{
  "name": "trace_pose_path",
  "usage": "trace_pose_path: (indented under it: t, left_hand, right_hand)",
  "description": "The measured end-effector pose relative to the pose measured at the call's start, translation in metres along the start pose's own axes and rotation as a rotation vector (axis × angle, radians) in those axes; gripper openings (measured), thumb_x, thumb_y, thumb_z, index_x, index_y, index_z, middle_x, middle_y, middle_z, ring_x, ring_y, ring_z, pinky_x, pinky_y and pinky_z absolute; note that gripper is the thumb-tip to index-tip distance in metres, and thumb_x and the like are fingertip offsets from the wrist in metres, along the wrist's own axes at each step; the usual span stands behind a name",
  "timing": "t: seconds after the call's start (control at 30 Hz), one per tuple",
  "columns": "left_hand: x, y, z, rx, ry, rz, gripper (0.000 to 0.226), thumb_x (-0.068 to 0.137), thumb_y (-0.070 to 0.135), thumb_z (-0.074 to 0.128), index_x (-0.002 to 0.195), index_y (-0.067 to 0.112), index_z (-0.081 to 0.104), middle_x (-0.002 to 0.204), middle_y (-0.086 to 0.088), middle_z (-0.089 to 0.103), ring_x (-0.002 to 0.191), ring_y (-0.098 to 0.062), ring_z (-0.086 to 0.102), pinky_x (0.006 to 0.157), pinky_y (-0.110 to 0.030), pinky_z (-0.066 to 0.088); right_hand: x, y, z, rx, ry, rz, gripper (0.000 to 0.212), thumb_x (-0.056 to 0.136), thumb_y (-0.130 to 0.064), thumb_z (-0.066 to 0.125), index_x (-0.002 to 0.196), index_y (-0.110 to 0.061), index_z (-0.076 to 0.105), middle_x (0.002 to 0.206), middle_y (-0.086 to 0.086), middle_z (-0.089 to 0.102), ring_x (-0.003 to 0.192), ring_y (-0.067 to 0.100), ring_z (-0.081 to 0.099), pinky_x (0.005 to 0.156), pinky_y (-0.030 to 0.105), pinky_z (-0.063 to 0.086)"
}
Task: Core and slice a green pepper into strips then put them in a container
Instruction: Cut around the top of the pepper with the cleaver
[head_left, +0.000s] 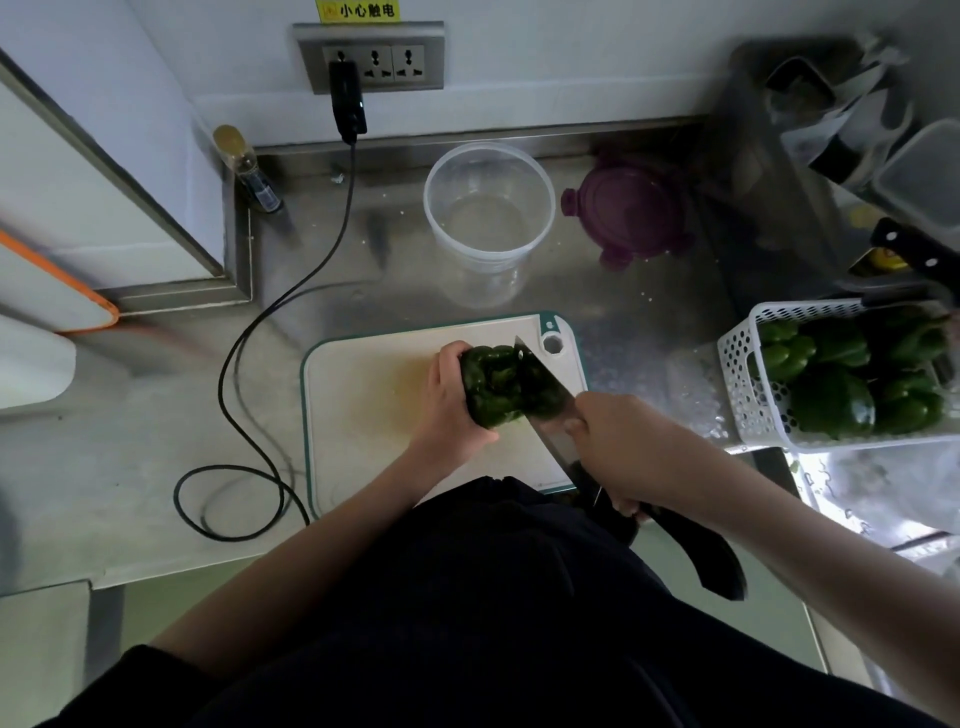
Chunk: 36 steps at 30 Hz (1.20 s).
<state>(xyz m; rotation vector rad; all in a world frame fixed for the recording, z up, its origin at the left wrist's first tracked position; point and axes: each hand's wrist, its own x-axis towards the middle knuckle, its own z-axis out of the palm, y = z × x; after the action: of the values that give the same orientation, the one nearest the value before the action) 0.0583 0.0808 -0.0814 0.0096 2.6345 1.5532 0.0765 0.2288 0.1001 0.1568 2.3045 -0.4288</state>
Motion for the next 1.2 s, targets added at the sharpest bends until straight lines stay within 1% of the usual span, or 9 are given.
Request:
trace_pose_path:
  t: [0.2,0.3,0.43,0.57,0.7,0.8,0.9,1.0,1.2]
  left_hand:
    - [0.008,0.005,-0.024,-0.039,-0.099,0.008,0.083,0.05,-0.007,0.081,0.123,0.004,0.043,0.12,-0.011,0.045,0.11,-0.021,0.044,0.095,-0.028,0.04]
    - [0.023,-0.001,-0.05,0.109,-0.215,0.071,0.091,0.051,0.005,0.088,0.131,0.01,0.045,0.13,-0.014,0.04,0.122,-0.026,0.04,0.105,-0.028,0.029]
    - [0.038,0.0,-0.066,0.208,-0.41,0.086,0.097,0.062,0.006,0.084,0.143,0.024,0.033,0.143,-0.005,0.039,0.131,-0.02,0.038,0.11,-0.031,0.029]
    - [0.028,0.004,-0.066,0.185,-0.257,-0.004,0.095,0.073,-0.015,0.061,0.15,0.026,0.021,0.145,-0.005,0.039,0.134,-0.02,0.037,0.113,-0.035,0.029]
    - [0.007,0.003,-0.054,0.008,-0.304,-0.095,0.112,0.067,0.001,0.074,0.15,0.028,0.005,0.15,0.001,0.021,0.138,-0.013,0.024,0.112,-0.028,0.024]
    - [0.006,0.003,-0.046,-0.007,-0.191,-0.093,0.116,0.053,0.02,0.089,0.145,0.028,0.018,0.142,0.002,0.032,0.129,-0.013,0.036,0.107,-0.029,0.032]
    - [0.008,0.008,-0.041,0.0,-0.115,-0.103,0.101,0.05,0.025,0.09,0.133,0.026,0.032,0.128,0.002,0.046,0.116,-0.017,0.047,0.101,-0.035,0.042]
    - [0.011,0.013,-0.04,0.02,-0.082,-0.105,0.09,0.053,0.022,0.085,0.129,0.026,0.036,0.12,0.004,0.05,0.111,-0.016,0.049,0.097,-0.038,0.044]
    - [0.018,0.018,-0.04,0.089,-0.117,-0.107,0.087,0.054,0.021,0.08,0.13,0.024,0.038,0.12,0.006,0.049,0.113,-0.016,0.043,0.096,-0.034,0.042]
  right_hand:
    - [-0.013,0.01,-0.02,0.015,-0.015,0.005,0.019,0.102,-0.021,0.035,0.091,-0.009,0.045,0.056,0.012,0.052,0.028,0.015,0.047,0.032,0.023,0.041]
    - [-0.023,0.015,-0.039,0.035,0.018,-0.027,0.022,0.102,-0.026,0.035,0.087,-0.013,0.045,0.046,0.009,0.049,0.024,0.013,0.042,0.031,0.018,0.035]
    - [-0.014,0.019,-0.046,0.035,0.063,-0.056,0.023,0.101,-0.026,0.036,0.083,-0.014,0.044,0.042,0.008,0.047,0.024,0.013,0.042,0.032,0.019,0.037]
    - [-0.005,0.018,-0.043,0.01,0.077,-0.08,0.023,0.101,-0.027,0.035,0.087,-0.013,0.046,0.046,0.009,0.049,0.025,0.014,0.044,0.033,0.02,0.038]
    - [-0.005,0.012,-0.04,-0.017,0.07,-0.1,0.023,0.101,-0.027,0.034,0.098,-0.013,0.051,0.053,0.01,0.051,0.028,0.016,0.047,0.034,0.021,0.041]
    - [-0.005,0.007,-0.037,-0.06,0.07,-0.12,0.023,0.101,-0.027,0.035,0.096,-0.01,0.051,0.061,0.009,0.05,0.033,0.022,0.052,0.033,0.026,0.045]
    - [0.0,0.005,-0.034,-0.157,0.099,-0.138,0.024,0.1,-0.028,0.036,0.087,-0.011,0.047,0.071,0.007,0.051,0.04,0.027,0.059,0.036,0.033,0.051]
    - [0.006,0.009,-0.027,-0.253,0.156,-0.184,0.026,0.1,-0.031,0.037,0.081,-0.014,0.046,0.07,0.004,0.052,0.057,0.026,0.06,0.053,0.04,0.053]
    - [0.014,0.011,-0.011,-0.306,0.235,-0.163,0.019,0.099,-0.02,0.037,0.081,-0.018,0.041,0.069,0.003,0.051,0.061,0.019,0.053,0.052,0.03,0.038]
